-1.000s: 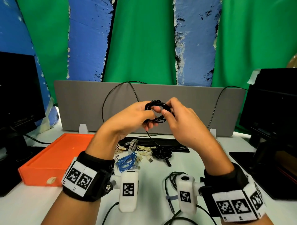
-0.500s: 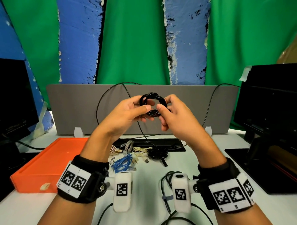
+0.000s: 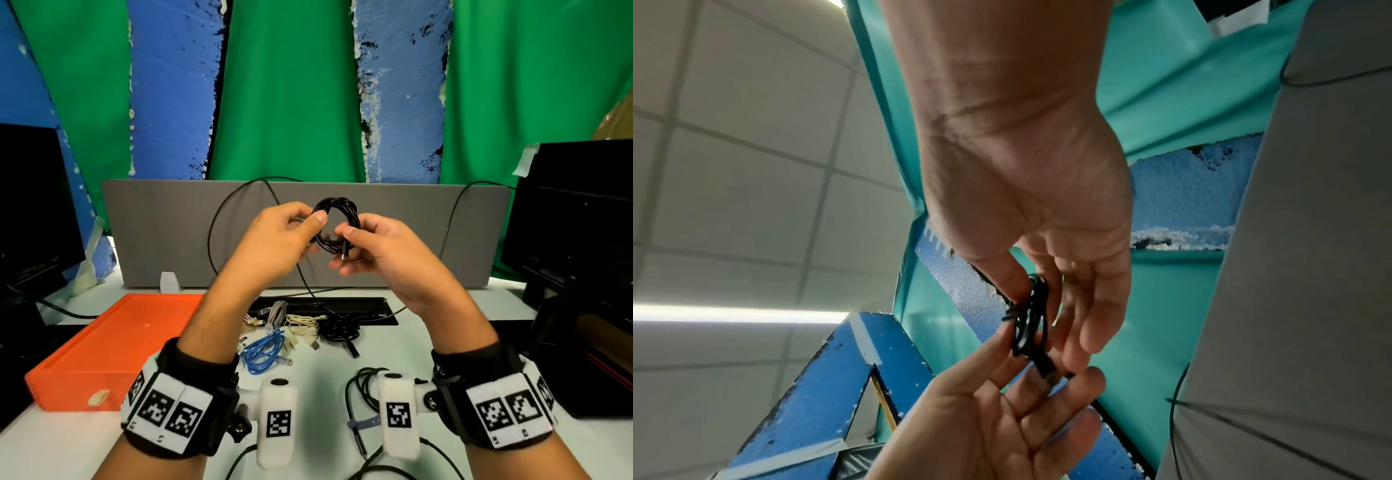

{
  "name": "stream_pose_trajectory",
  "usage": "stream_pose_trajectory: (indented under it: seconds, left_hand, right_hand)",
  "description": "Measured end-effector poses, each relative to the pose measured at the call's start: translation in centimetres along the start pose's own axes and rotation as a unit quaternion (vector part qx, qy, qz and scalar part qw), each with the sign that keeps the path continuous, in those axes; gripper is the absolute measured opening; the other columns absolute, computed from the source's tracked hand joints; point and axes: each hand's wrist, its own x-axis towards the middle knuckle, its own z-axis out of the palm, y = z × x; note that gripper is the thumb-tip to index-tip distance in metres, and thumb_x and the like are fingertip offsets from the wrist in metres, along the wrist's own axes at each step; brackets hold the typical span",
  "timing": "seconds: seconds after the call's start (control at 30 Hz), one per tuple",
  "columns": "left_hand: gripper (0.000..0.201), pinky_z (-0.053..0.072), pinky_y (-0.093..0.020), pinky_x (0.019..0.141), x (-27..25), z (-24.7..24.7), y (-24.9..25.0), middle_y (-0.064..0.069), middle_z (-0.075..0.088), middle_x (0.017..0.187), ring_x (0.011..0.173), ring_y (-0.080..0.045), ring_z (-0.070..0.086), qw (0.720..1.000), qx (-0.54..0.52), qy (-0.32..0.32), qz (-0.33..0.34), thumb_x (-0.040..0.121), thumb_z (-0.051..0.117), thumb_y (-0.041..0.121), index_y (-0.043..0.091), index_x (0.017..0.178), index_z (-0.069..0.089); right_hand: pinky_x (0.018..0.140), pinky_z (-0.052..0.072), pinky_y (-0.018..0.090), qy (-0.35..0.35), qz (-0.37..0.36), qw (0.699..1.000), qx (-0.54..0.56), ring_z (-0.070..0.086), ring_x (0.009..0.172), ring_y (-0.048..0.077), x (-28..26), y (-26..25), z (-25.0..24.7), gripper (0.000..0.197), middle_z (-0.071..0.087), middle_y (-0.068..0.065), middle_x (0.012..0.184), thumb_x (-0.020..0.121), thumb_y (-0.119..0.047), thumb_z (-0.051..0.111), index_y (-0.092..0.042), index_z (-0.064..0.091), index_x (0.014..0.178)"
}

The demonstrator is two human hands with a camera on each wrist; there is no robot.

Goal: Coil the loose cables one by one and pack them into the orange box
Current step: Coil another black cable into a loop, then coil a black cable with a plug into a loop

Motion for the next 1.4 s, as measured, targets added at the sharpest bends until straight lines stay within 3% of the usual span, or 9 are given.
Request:
stream_pose_trajectory:
  seconds: [0.27, 0.47, 0.7, 0.9, 1.0, 1.13, 1.2, 1.3, 1.4]
  left_hand:
    - [0.019, 0.061, -0.043, 0.080, 0.6, 0.4, -0.8, -0.001, 0.076, 0.090, 0.085, -0.020, 0.074, 0.999, -0.029, 0.015, 0.024, 0.093, 0.066, 0.024, 0.022, 0.113, 0.067]
    - [0.020, 0.059, -0.042, 0.086, 0.8, 0.2, -1.4, -0.001, 0.075, 0.100, 0.086, -0.018, 0.074, 0.998, -0.059, -0.029, -0.020, 0.102, 0.051, 0.029, 0.024, 0.114, 0.066]
    - [0.013, 0.060, -0.039, 0.078, 0.9, 0.4, -1.7, -0.007, 0.076, 0.093, 0.082, -0.022, 0.075, 0.997, -0.059, -0.044, -0.016, 0.097, 0.061, 0.022, 0.024, 0.109, 0.065]
    - [0.026, 0.057, -0.039, 0.084, 0.4, 1.2, -2.8, 0.004, 0.074, 0.094, 0.086, -0.018, 0.071, 0.987, 0.106, -0.103, -0.060, 0.100, 0.051, 0.040, 0.021, 0.107, 0.066]
    - [0.033, 0.056, -0.041, 0.088, -0.9, 3.7, -4.1, 0.005, 0.072, 0.102, 0.091, -0.016, 0.069, 0.924, 0.239, -0.291, -0.062, 0.095, 0.055, 0.049, 0.024, 0.112, 0.068]
    - [0.057, 0.041, -0.036, 0.105, -4.5, 8.1, -5.4, 0.007, 0.054, 0.142, 0.127, -0.019, 0.050, 0.762, 0.360, -0.537, -0.043, 0.089, 0.058, 0.060, 0.034, 0.139, 0.053]
    - [0.062, 0.039, -0.035, 0.101, -5.7, 9.5, -6.0, 0.006, 0.049, 0.146, 0.131, -0.021, 0.044, 0.713, 0.371, -0.593, -0.048, 0.088, 0.062, 0.058, 0.033, 0.143, 0.048]
    - [0.068, 0.034, -0.031, 0.092, -6.3, 9.8, -6.2, 0.004, 0.043, 0.151, 0.133, -0.023, 0.041, 0.693, 0.389, -0.606, -0.033, 0.087, 0.067, 0.052, 0.030, 0.147, 0.044]
    - [0.069, 0.032, -0.029, 0.090, -6.4, 9.8, -6.1, 0.004, 0.043, 0.151, 0.134, -0.023, 0.041, 0.692, 0.391, -0.607, -0.023, 0.087, 0.069, 0.047, 0.029, 0.148, 0.043]
  right_hand:
    - [0.069, 0.058, 0.025, 0.034, -0.019, 0.999, 0.026, 0.075, 0.091, 0.029, 0.6, 0.7, -0.4, 0.018, 0.077, 0.011, 0.092, 0.099, -0.013, 0.060, -0.001, 0.067, 0.110]
    - [0.074, 0.061, 0.031, 0.057, -0.018, 0.998, 0.033, 0.076, 0.088, 0.029, 1.0, 1.1, -1.0, 0.012, 0.076, 0.009, 0.089, 0.100, -0.010, 0.059, -0.008, 0.069, 0.105]
    - [0.071, 0.059, 0.024, 0.029, -0.007, 0.999, 0.041, 0.076, 0.088, 0.025, 1.0, 1.2, -1.3, 0.013, 0.074, 0.010, 0.093, 0.098, -0.008, 0.060, -0.007, 0.070, 0.106]
    - [0.061, 0.058, 0.024, 0.076, 0.038, 0.996, -0.011, 0.077, 0.078, 0.027, 1.7, 2.6, -4.8, 0.021, 0.078, 0.011, 0.091, 0.097, -0.009, 0.063, -0.013, 0.061, 0.117]
    - [0.060, 0.060, 0.027, 0.071, 0.125, 0.987, -0.066, 0.077, 0.077, 0.030, 3.0, 5.7, -7.1, 0.023, 0.076, 0.015, 0.091, 0.096, -0.007, 0.064, -0.009, 0.058, 0.118]
    - [0.060, 0.061, 0.029, 0.006, 0.241, 0.956, -0.164, 0.076, 0.074, 0.031, 4.1, 10.7, -9.7, 0.020, 0.075, 0.019, 0.082, 0.097, -0.003, 0.061, -0.002, 0.056, 0.116]
    - [0.059, 0.061, 0.028, -0.025, 0.287, 0.931, -0.222, 0.075, 0.068, 0.028, 4.5, 12.8, -10.7, 0.020, 0.075, 0.022, 0.079, 0.097, -0.003, 0.061, -0.002, 0.055, 0.116]
    - [0.062, 0.061, 0.029, -0.058, 0.337, 0.897, -0.280, 0.074, 0.065, 0.024, 5.1, 14.6, -11.6, 0.020, 0.075, 0.023, 0.083, 0.097, -0.003, 0.061, -0.004, 0.056, 0.116]
    - [0.074, 0.061, 0.031, -0.084, 0.364, 0.890, -0.262, 0.076, 0.084, 0.030, 5.6, 15.3, -11.6, 0.023, 0.076, 0.021, 0.087, 0.098, -0.002, 0.060, -0.005, 0.057, 0.120]
